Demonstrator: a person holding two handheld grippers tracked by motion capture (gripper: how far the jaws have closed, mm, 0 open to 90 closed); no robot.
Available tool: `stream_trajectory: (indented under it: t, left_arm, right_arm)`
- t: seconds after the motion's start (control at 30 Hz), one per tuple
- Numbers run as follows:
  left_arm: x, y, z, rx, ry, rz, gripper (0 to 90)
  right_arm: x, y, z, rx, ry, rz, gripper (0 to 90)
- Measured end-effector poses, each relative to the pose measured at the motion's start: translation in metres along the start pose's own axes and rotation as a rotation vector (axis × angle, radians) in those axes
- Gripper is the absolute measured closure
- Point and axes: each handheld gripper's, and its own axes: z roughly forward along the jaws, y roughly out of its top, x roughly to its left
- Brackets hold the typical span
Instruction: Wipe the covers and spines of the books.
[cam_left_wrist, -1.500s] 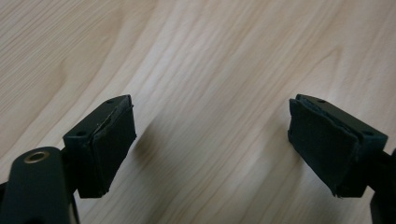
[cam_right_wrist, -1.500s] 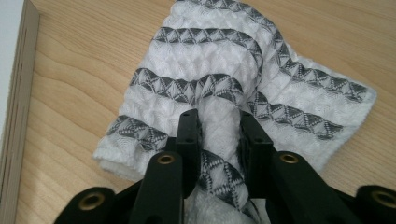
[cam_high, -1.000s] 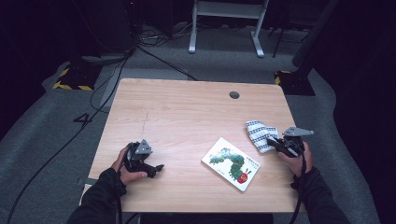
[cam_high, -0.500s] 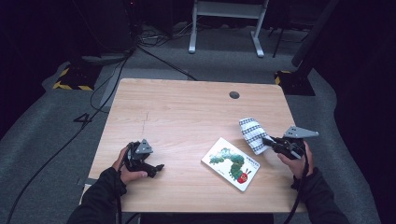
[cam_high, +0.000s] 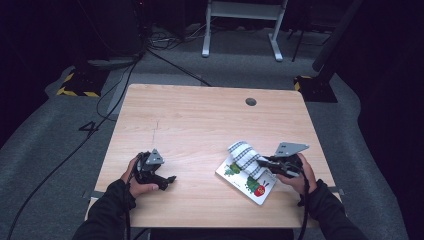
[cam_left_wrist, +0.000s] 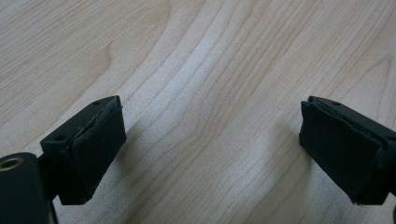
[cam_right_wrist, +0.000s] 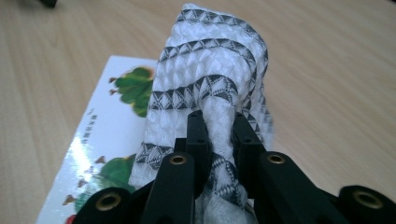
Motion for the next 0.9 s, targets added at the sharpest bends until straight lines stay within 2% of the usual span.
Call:
stream_trajectory:
  t: [0.07,0.1,0.13,0.17,0.3,0.37,0.47,0.57,0.63,0.67,0.73,0.8,0.9]
  left_arm:
    - [0.000,0.000,0.000,-0.001,0.002,0.000,7.4]
    - [0.000,0.000,0.000,0.000,0.002,-0.004,7.4]
    - [0.000,0.000,0.000,0.000,0.002,-0.004,7.2]
    - [0.000,0.001,0.001,0.002,-0.002,-0.001,6.9]
    - [0.000,0.002,0.002,0.001,-0.003,0.000,6.1]
    - [0.000,0.002,0.002,0.000,-0.003,0.000,6.2]
    - [0.000,0.002,0.002,0.001,-0.003,0.001,6.1]
    - [0.000,0.001,0.002,0.000,-0.001,-0.002,6.2]
    - [-0.001,0.001,0.002,0.000,0.000,-0.002,6.2]
    - [-0.001,0.001,0.002,0.000,0.000,-0.002,6.1]
    - [-0.001,0.001,0.002,0.000,-0.001,-0.002,6.1]
    - [-0.001,0.001,0.002,0.001,-0.001,-0.002,6.2]
    - [-0.001,0.002,0.002,0.001,-0.001,-0.002,6.1]
  right_arm:
    - [0.005,0.002,0.005,0.019,0.009,-0.017,81.3]
    - [0.014,0.006,0.015,0.043,0.033,-0.045,81.2]
    - [0.014,0.006,0.015,0.043,0.033,-0.045,81.2]
    - [0.019,0.010,0.022,0.056,0.052,-0.064,81.2]
    - [0.026,0.013,0.032,0.072,0.078,-0.072,81.0]
    - [0.034,0.013,0.040,0.092,0.111,-0.094,80.9]
    - [0.039,0.011,0.041,0.102,0.133,-0.101,80.7]
    - [0.043,0.006,0.036,0.115,0.189,-0.109,80.3]
    - [0.042,0.000,0.030,0.127,0.203,-0.101,80.0]
    - [0.040,-0.005,0.024,0.130,0.212,-0.079,79.9]
    - [0.036,-0.015,0.015,0.134,0.210,-0.046,79.7]
    - [0.031,-0.025,0.004,0.140,0.185,-0.026,79.5]
    - [0.022,-0.034,-0.008,0.151,0.108,-0.016,79.4]
